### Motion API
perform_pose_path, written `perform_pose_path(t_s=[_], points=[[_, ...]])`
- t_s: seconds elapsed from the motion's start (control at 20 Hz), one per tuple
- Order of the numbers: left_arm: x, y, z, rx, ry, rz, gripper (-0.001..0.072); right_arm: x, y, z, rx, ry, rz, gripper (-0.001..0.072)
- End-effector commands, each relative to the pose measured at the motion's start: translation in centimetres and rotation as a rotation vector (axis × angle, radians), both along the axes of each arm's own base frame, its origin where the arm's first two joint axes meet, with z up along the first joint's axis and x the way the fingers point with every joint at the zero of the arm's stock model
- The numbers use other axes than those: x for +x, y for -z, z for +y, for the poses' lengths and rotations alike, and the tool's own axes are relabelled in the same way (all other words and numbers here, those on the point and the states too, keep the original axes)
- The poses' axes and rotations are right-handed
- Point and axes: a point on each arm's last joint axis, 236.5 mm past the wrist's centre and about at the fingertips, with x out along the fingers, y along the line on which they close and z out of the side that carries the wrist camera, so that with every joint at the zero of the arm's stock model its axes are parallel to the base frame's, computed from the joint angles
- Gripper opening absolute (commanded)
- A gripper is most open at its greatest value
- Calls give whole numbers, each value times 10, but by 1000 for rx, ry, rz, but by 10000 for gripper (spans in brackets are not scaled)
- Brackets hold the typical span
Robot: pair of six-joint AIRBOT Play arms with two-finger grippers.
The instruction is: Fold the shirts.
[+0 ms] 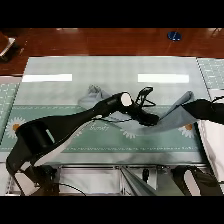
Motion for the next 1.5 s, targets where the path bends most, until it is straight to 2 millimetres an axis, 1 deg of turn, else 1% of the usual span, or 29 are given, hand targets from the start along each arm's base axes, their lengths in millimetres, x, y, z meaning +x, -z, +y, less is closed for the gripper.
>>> perform_pose_path(t_s=[0.0,0.05,0.1,0.15,0.2,0.3,0.35,0.4,0.45,0.5,0.55,0.6,0.7,0.75,0.85,0.95,1.05,1.15,1.2,1.3,1.4,1.45], points=[[37,-23,10,-40,-63,-1,17,2,-6,5,26,-3,-20,22],[62,-35,29,-49,-104,-6,17,3,-8,8,39,-7,-24,22],[87,-48,54,-55,-143,-11,17,4,-10,12,61,-13,-27,22],[112,-62,86,-45,-183,-34,16,6,-13,17,92,-23,-33,22],[134,-77,122,-27,-227,-71,16,9,-16,24,128,-39,-40,22],[165,-111,196,10,-334,-163,16,21,-25,37,220,-72,-58,22],[171,-128,229,19,-391,-202,16,28,-29,43,268,-82,-70,22],[171,-146,263,26,-451,-241,17,36,-33,49,313,-95,-81,22],[165,-160,291,34,-496,-277,17,43,-33,57,321,-121,-81,22],[154,-173,315,39,-529,-320,17,49,-32,73,324,-169,-66,22],[140,-181,333,42,-560,-345,17,56,-31,92,326,-221,-59,22],[125,-187,347,41,-588,-371,17,64,-27,117,324,-275,-48,22],[94,-190,364,36,-628,-413,17,84,-18,167,328,-352,-24,22],[79,-188,368,32,-642,-428,17,92,-11,190,328,-387,-9,22],[53,-179,370,27,-648,-438,17,111,5,237,325,-453,21,22],[35,-162,371,33,-649,-422,17,130,25,271,319,-487,45,23],[25,-146,372,43,-650,-389,17,143,48,298,316,-514,80,22],[20,-131,372,56,-648,-354,17,151,69,317,317,-529,120,23],[19,-126,372,61,-648,-343,17,153,80,324,317,-532,142,23],[20,-121,373,66,-654,-339,17,151,99,337,318,-538,188,23],[24,-119,376,67,-673,-348,17,149,112,347,331,-533,216,23],[26,-117,377,67,-683,-353,17,149,117,351,340,-524,227,59]])
